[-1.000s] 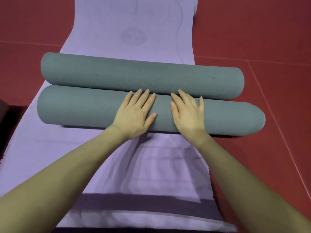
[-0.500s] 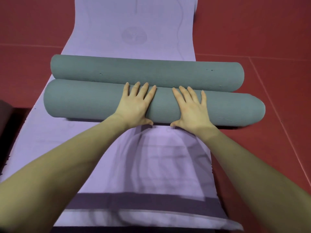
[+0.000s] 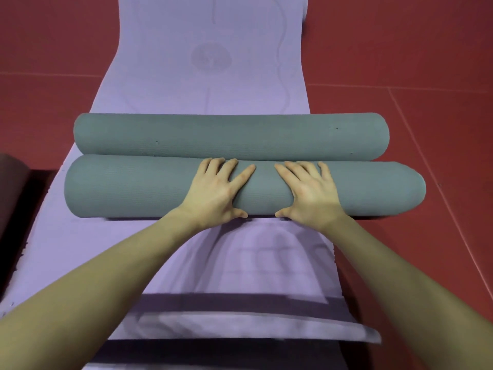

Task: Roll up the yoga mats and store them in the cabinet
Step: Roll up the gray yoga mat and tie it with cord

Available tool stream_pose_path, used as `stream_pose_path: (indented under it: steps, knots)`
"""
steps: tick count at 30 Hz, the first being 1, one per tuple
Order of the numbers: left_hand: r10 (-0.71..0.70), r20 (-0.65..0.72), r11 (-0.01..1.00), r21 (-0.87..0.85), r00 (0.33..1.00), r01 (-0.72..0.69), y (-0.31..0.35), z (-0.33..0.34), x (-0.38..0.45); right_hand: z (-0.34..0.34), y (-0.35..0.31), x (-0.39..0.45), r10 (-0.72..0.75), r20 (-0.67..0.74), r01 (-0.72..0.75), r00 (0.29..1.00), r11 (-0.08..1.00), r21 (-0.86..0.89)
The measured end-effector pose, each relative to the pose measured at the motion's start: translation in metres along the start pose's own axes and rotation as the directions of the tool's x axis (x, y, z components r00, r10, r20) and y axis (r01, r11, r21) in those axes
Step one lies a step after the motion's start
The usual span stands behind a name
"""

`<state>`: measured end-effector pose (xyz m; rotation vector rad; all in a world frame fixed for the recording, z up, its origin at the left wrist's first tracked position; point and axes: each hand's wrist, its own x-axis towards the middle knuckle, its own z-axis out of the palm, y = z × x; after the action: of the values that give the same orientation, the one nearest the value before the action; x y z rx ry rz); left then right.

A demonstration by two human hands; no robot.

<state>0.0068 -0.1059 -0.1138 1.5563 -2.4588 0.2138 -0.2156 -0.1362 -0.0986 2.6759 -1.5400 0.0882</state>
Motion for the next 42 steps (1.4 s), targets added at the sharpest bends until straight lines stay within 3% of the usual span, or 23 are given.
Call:
stream_pose_path:
  steps: [3, 6, 16, 26, 29, 32, 39, 42]
  knots:
    - [0.015, 0.014, 0.999, -0.036, 1.000, -0.015, 0.007, -0.006, -0.011, 0.002, -0.003, -0.018, -0.016, -0.113, 0.018, 0.993, 1.000, 0.017]
    - [0.029, 0.032, 0.997, -0.066, 0.999, -0.027, 0.018, -0.012, -0.026, 0.000, -0.007, -0.037, -0.029, -0.119, 0.036, 0.993, 0.998, 0.055]
    - [0.060, 0.109, 0.987, -0.158, 0.992, -0.042, 0.050, -0.032, -0.072, -0.023, -0.020, -0.097, -0.009, 0.083, -0.011, 0.997, 0.971, 0.239]
    - [0.080, 0.255, 0.986, -0.162, 0.964, -0.039, 0.058, -0.036, -0.088, -0.029, -0.019, -0.113, -0.077, 0.291, -0.012, 0.954, 0.957, 0.290]
    - [0.064, 0.285, 0.982, -0.189, 0.956, -0.009, 0.054, -0.038, -0.083, -0.026, -0.021, -0.109, -0.044, 0.213, -0.025, 0.976, 0.950, 0.312]
    - [-0.004, 0.283, 0.975, -0.211, 0.959, 0.066, 0.060, -0.039, -0.079, -0.019, -0.028, -0.109, -0.012, 0.108, -0.013, 0.994, 0.973, 0.229]
    - [-0.239, 0.459, 0.943, -0.101, 0.856, 0.317, 0.066, -0.038, -0.051, -0.007, -0.027, -0.083, 0.135, 0.184, -0.154, 0.974, 0.984, 0.090]
    - [-0.272, 0.458, 0.934, -0.087, 0.846, 0.347, 0.056, -0.032, -0.036, -0.005, -0.035, -0.079, 0.200, 0.017, -0.200, 0.980, 0.969, 0.143]
